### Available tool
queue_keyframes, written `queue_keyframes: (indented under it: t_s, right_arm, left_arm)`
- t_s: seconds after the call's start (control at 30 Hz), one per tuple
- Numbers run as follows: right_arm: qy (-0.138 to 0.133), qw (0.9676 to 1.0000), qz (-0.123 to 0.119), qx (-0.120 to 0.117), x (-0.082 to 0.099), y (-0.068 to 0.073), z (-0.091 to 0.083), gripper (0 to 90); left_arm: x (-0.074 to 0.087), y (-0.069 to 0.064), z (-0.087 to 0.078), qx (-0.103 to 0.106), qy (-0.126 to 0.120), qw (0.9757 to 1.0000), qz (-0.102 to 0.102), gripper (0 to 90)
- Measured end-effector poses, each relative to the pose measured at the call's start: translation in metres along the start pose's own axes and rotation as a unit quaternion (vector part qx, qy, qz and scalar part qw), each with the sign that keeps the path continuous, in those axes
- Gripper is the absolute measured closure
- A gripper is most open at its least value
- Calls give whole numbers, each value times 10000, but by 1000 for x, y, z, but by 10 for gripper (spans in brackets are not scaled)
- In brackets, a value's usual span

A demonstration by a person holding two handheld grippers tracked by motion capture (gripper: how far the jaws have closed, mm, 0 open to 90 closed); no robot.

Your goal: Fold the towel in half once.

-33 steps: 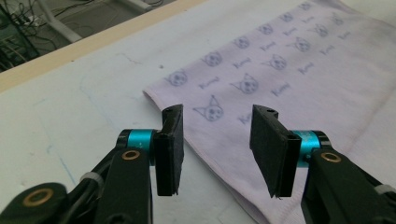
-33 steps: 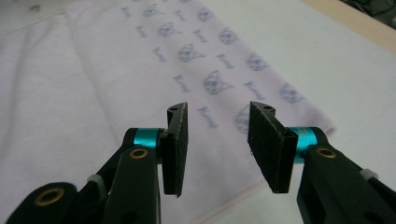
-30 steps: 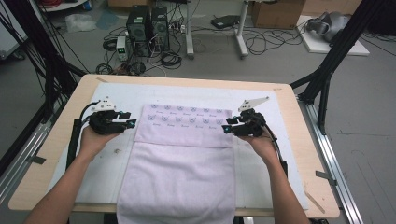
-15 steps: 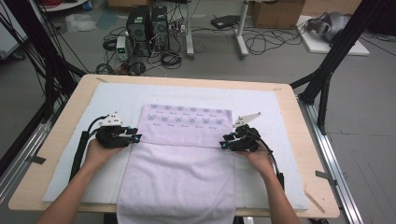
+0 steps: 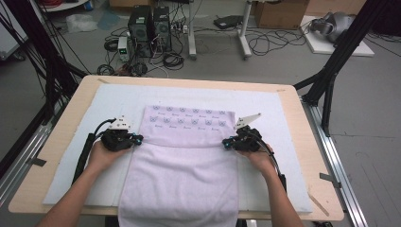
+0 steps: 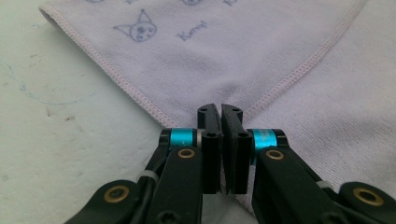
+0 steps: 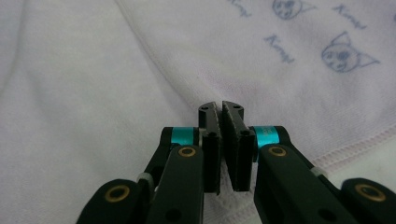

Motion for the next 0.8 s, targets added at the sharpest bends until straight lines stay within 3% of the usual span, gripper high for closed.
queue_keyframes:
  t_s: [0.1, 0.27, 0.37, 0.53, 0.67, 0.77, 0.8]
  right_arm:
    - [-177, 9998, 21, -21, -3, 0, -6, 863]
    - [-435, 9990, 17, -38, -11, 2, -23, 863]
    - [-533, 9985, -91, -58, -16, 9, -36, 862]
    - [-574, 9977, -266, -222, -16, 33, -59, 863]
    - [-684, 9957, -507, -364, -10, 64, -79, 863]
    - [-875, 9924, -596, -620, 0, 86, -89, 851]
    - [-875, 9912, -592, -796, 5, 94, -92, 794]
  left_arm:
    - [-4, 0, -5, -30, -97, 9999, -74, 867]
    - [-17, -3, -26, -32, -446, 9990, -84, 866]
    - [-21, -7, -42, 105, -640, 9978, -116, 866]
    - [-17, -25, -68, 233, -769, 9968, 45, 865]
    - [-6, -49, -89, 335, -790, 9960, 248, 865]
    - [8, -66, -108, 439, -782, 9955, 313, 850]
    - [11, -68, -110, 406, -729, 9960, 329, 796]
Point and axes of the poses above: each handheld gripper's, and its own axes: z roughly forward along the jaws, x roughly out of its underside, y roughly to its left, the point moved 1 cm from there along z, roughly forward along the jaws, and after that the axes turned 2 degrees about -y, right-handed, at the moved point
